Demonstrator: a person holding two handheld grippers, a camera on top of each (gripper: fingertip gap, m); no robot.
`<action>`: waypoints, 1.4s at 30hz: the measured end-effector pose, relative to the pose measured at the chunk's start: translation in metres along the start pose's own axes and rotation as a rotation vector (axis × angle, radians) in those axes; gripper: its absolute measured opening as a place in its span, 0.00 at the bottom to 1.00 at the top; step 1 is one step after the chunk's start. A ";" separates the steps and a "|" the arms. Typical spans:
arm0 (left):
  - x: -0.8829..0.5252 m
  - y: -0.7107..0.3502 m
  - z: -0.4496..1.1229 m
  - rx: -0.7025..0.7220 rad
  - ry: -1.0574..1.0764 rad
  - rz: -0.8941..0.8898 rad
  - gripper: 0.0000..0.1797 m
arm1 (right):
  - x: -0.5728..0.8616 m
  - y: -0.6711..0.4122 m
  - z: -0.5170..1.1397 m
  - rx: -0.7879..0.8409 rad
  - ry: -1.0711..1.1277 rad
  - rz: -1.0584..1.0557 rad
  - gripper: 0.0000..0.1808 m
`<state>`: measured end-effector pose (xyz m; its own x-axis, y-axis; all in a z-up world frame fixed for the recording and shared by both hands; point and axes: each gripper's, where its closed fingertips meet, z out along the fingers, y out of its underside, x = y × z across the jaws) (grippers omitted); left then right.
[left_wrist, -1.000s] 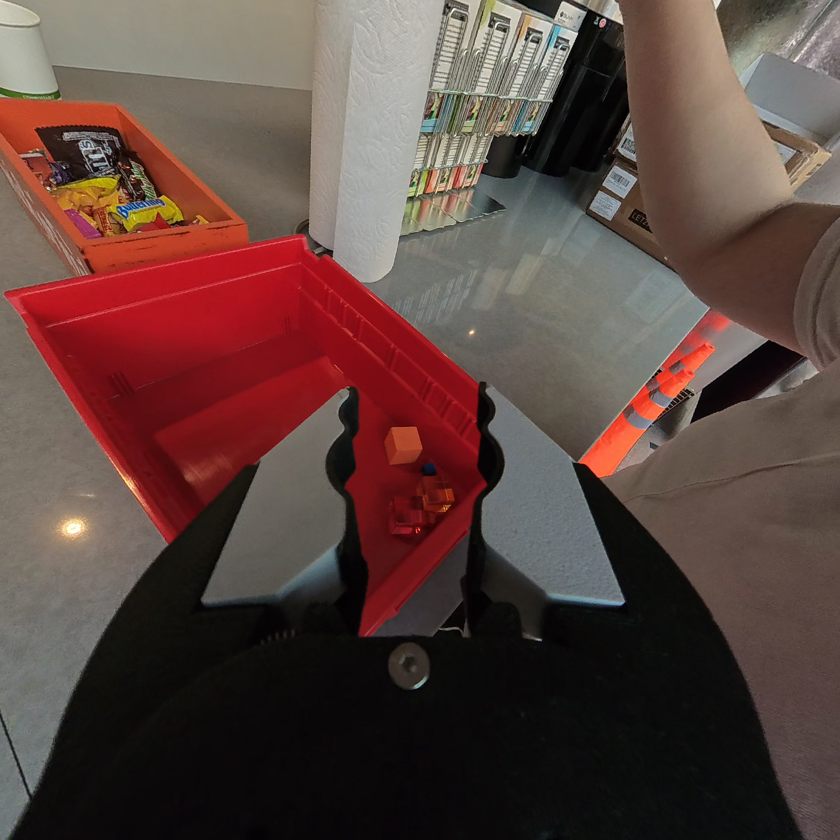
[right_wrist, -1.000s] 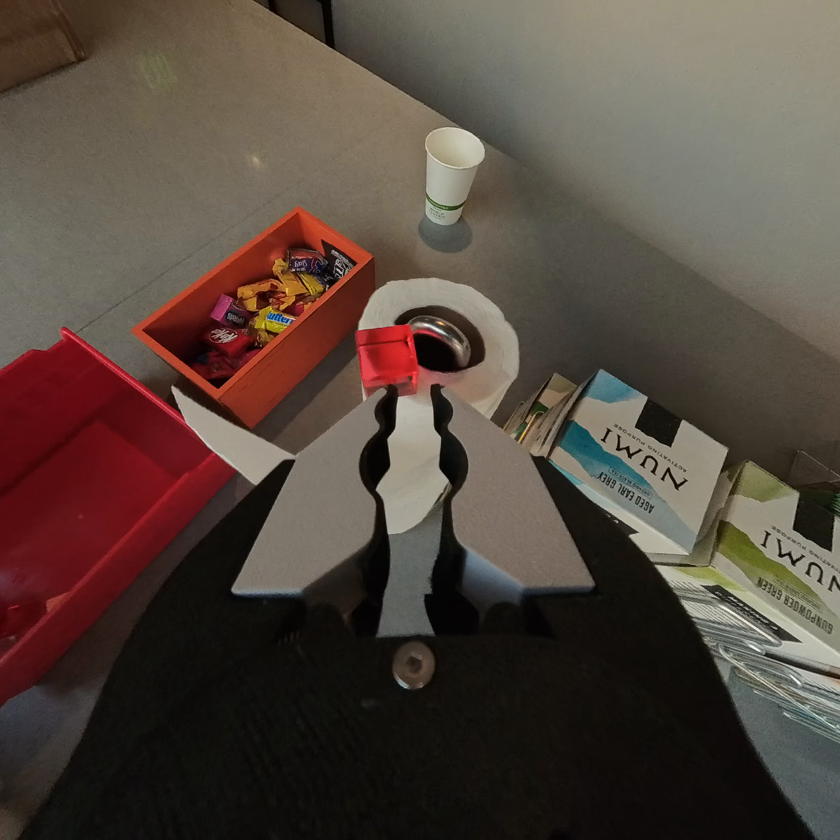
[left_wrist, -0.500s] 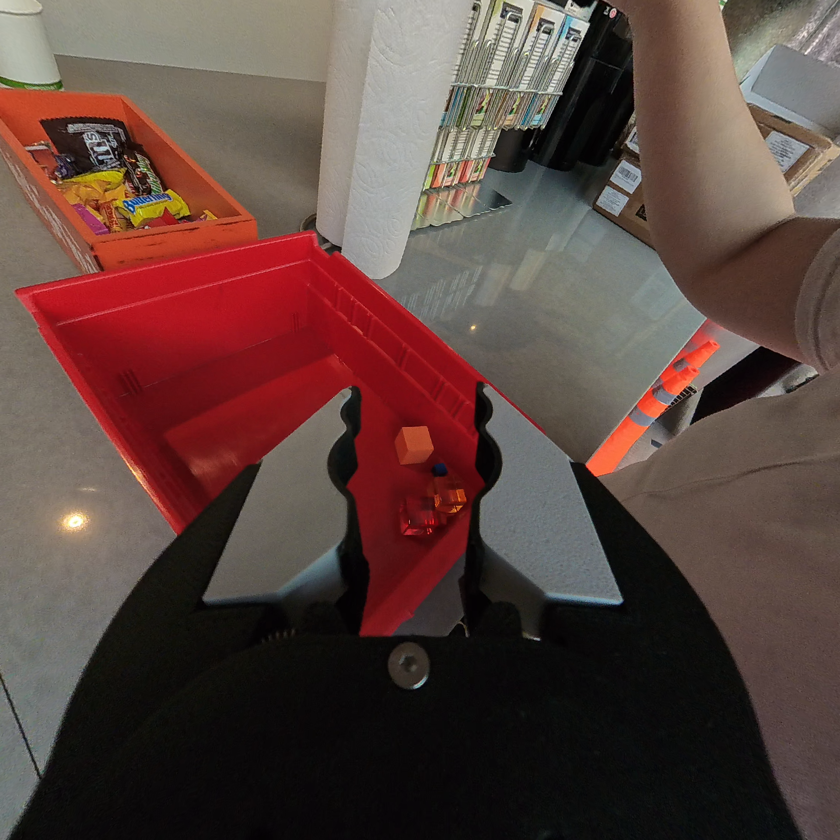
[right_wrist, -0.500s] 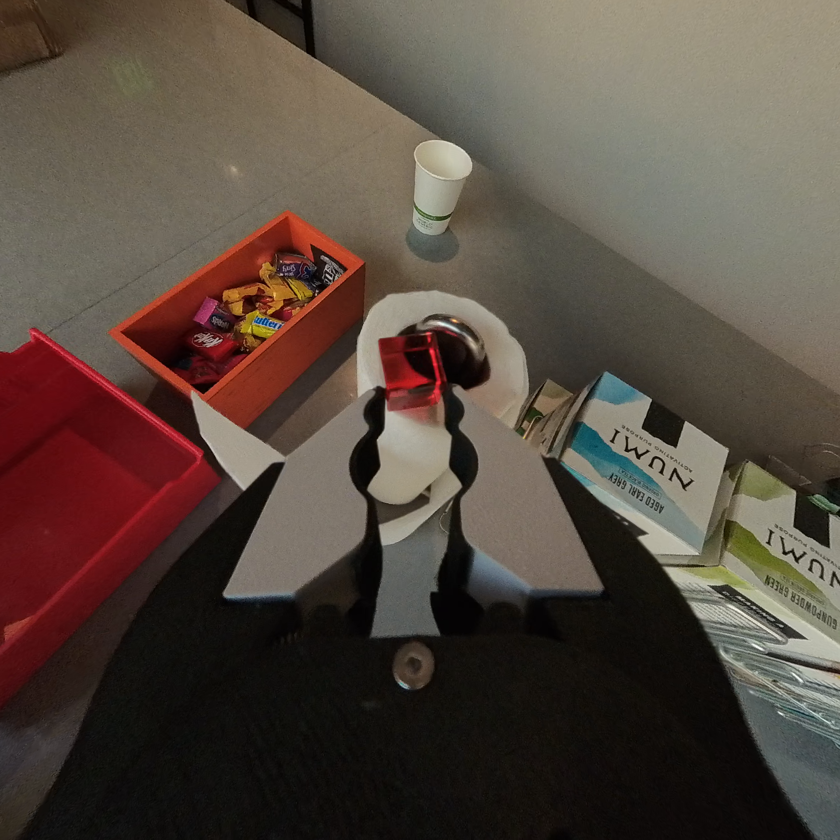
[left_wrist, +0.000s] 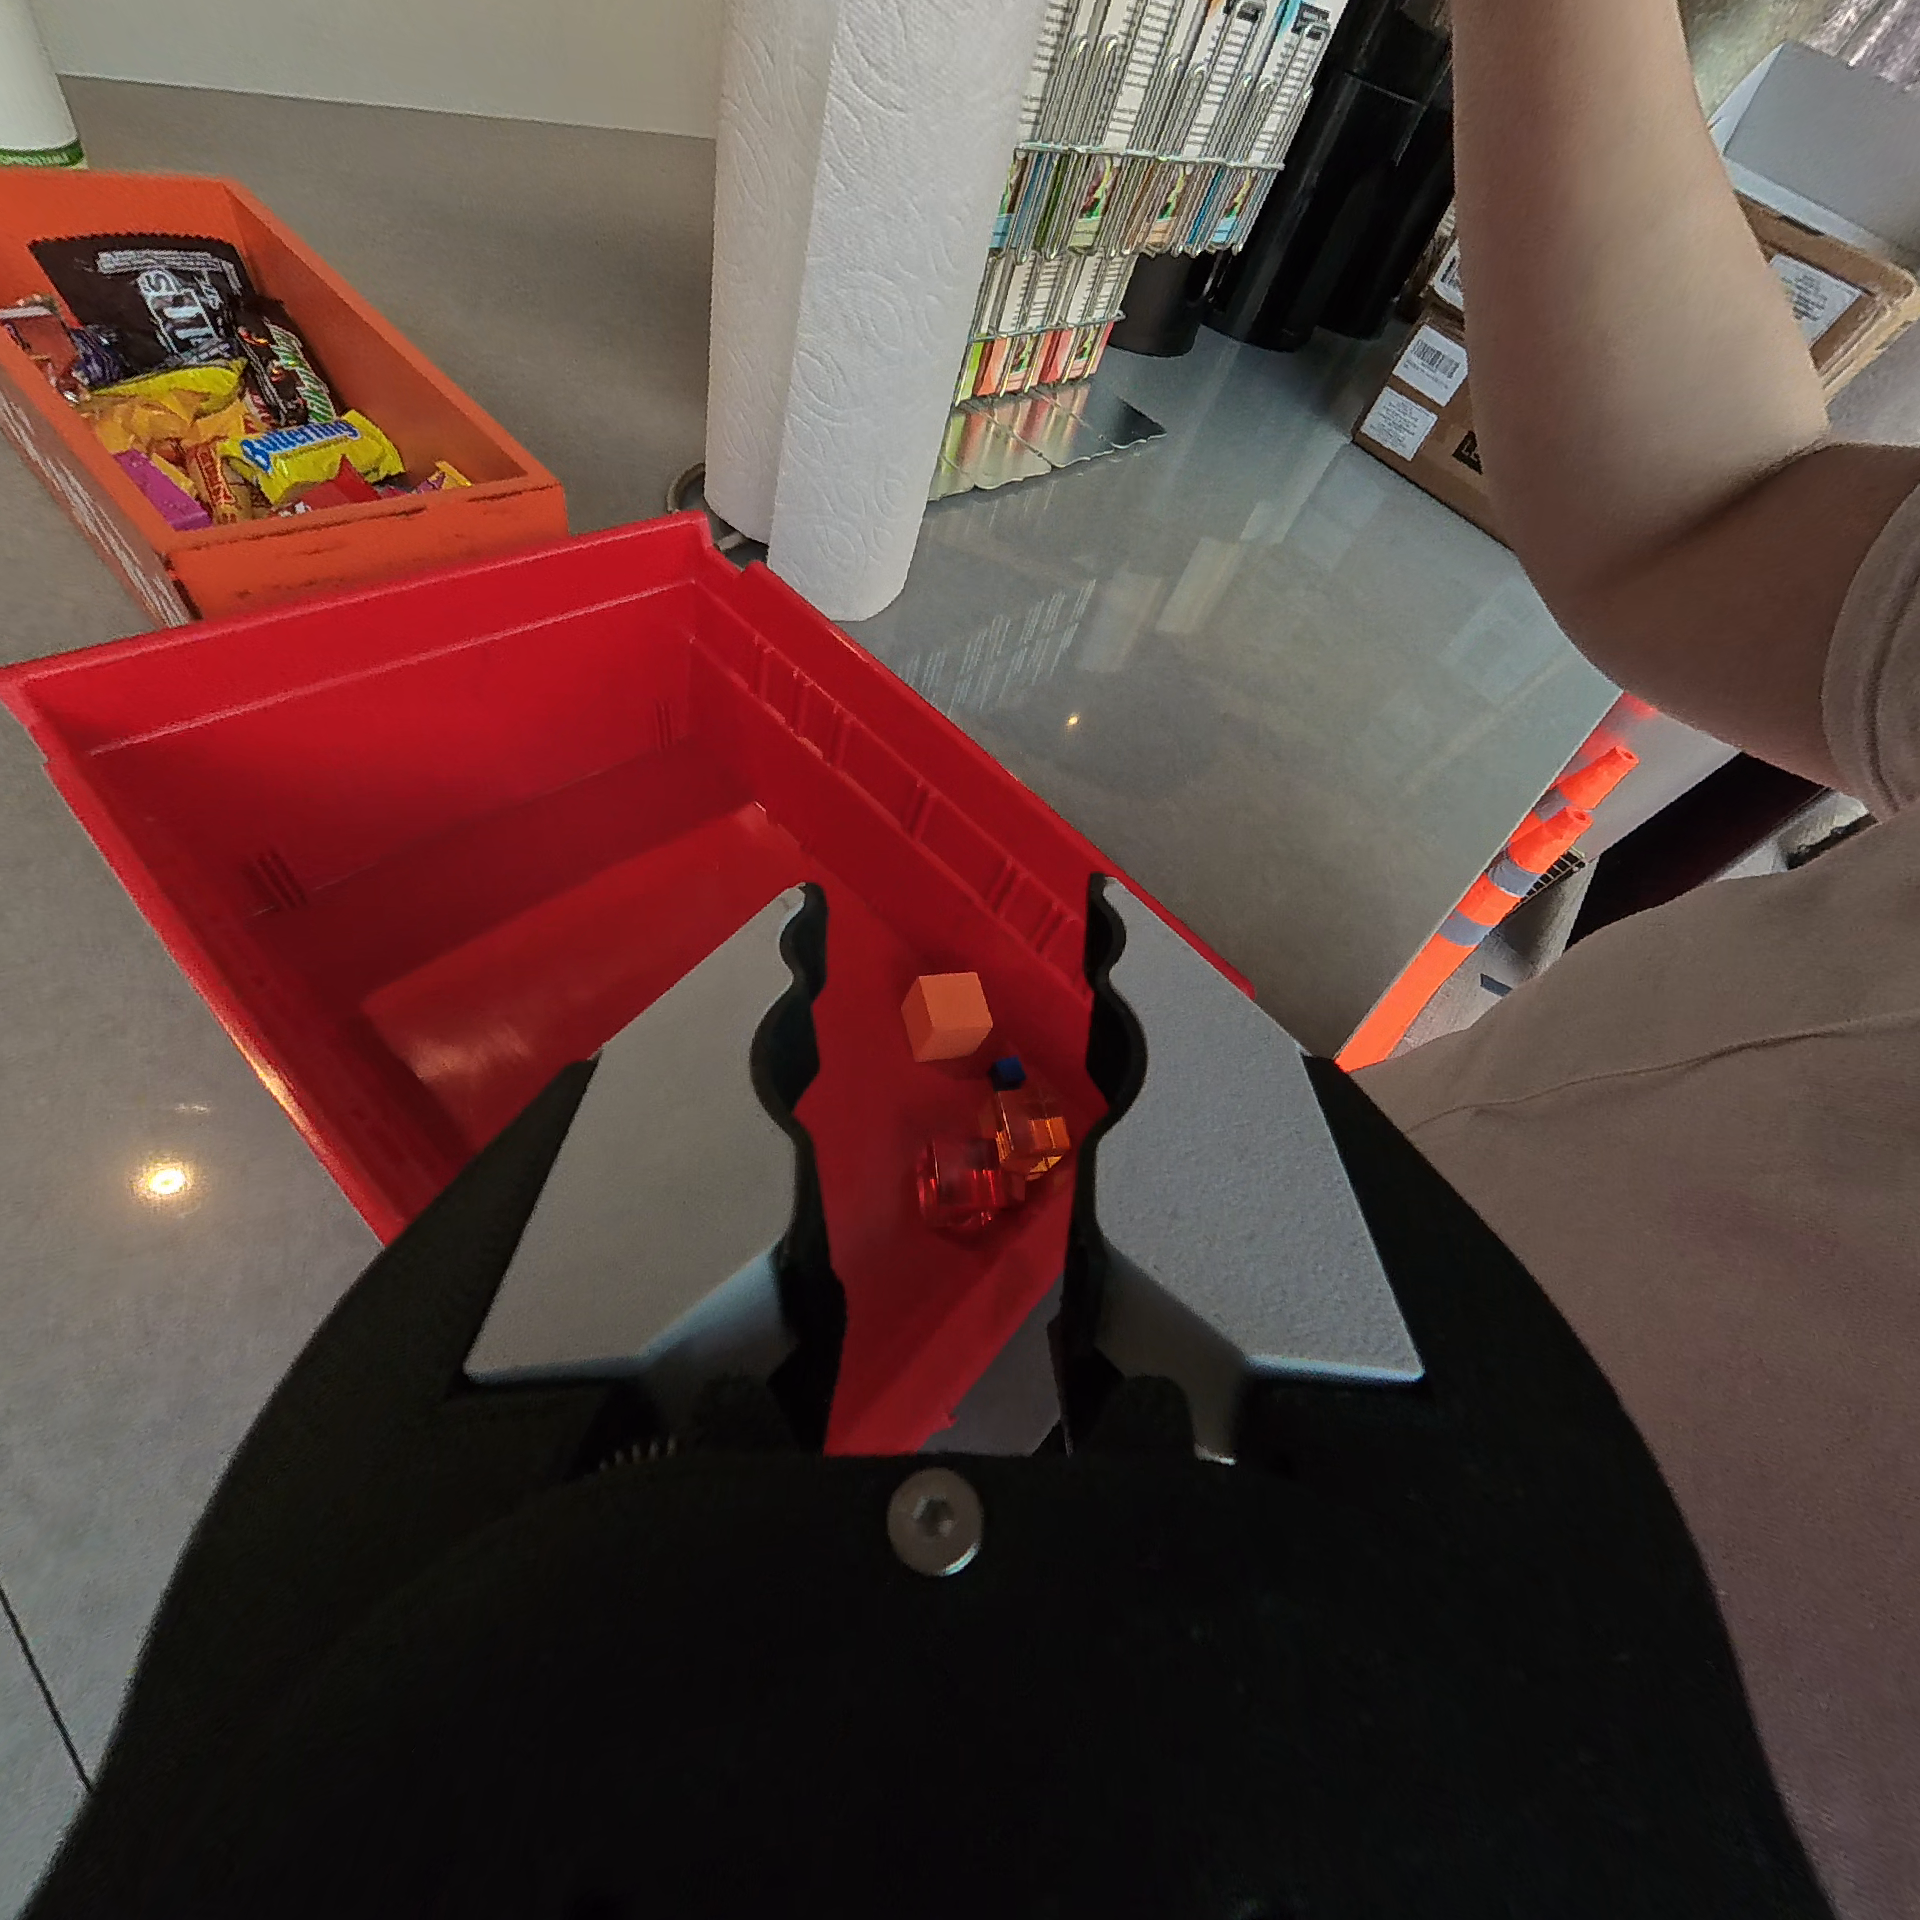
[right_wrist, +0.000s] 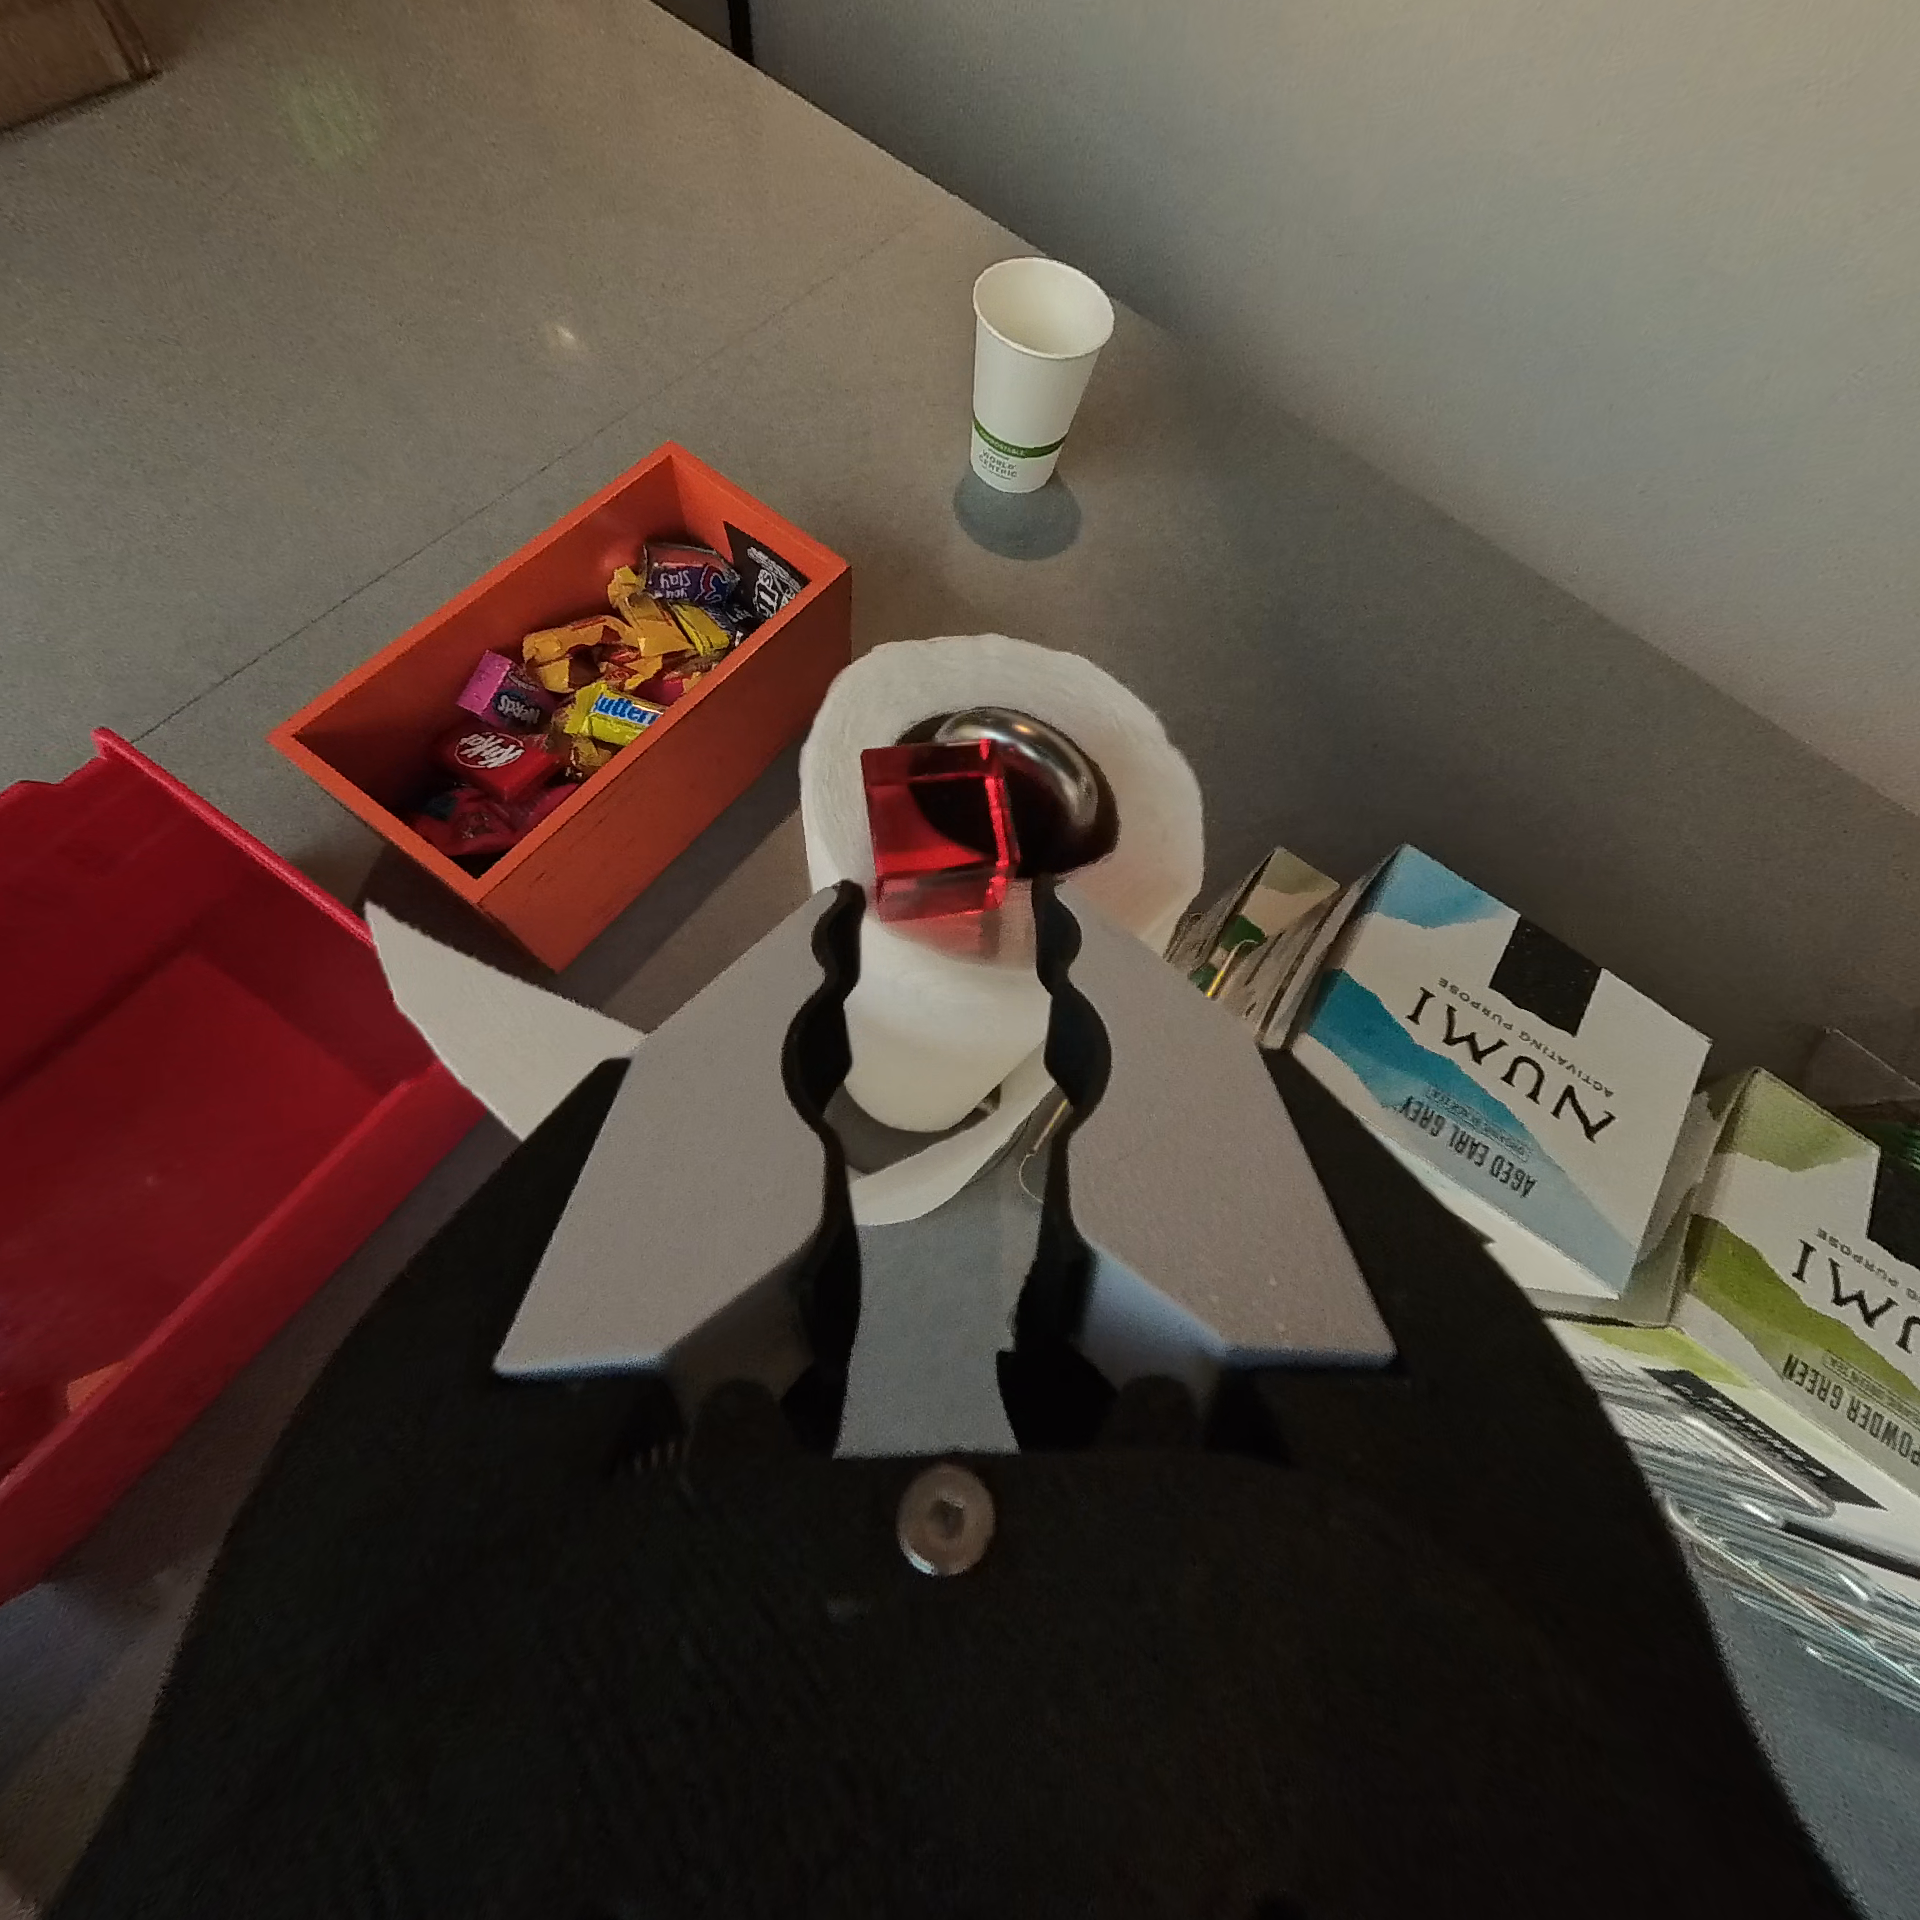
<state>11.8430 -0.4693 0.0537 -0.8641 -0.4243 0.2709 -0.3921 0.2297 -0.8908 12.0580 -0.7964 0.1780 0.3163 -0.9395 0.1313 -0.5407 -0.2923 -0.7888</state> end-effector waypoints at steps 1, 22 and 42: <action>0.000 -0.001 0.000 0.001 -0.001 0.001 0.27 | 0.000 0.000 -0.001 0.006 -0.007 0.003 0.19; 0.003 0.004 0.002 -0.007 -0.010 -0.017 0.27 | 0.001 -0.006 -0.011 0.098 0.012 -0.086 0.05; 0.000 0.004 0.000 0.009 -0.021 -0.034 0.27 | -0.002 0.007 -0.018 0.092 -0.011 -0.098 0.11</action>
<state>11.8419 -0.4681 0.0502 -0.8433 -0.4502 0.2934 -0.4181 0.2068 -0.8845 12.0399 -0.7991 0.1831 0.3728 -0.9051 0.2044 -0.4336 -0.3646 -0.8241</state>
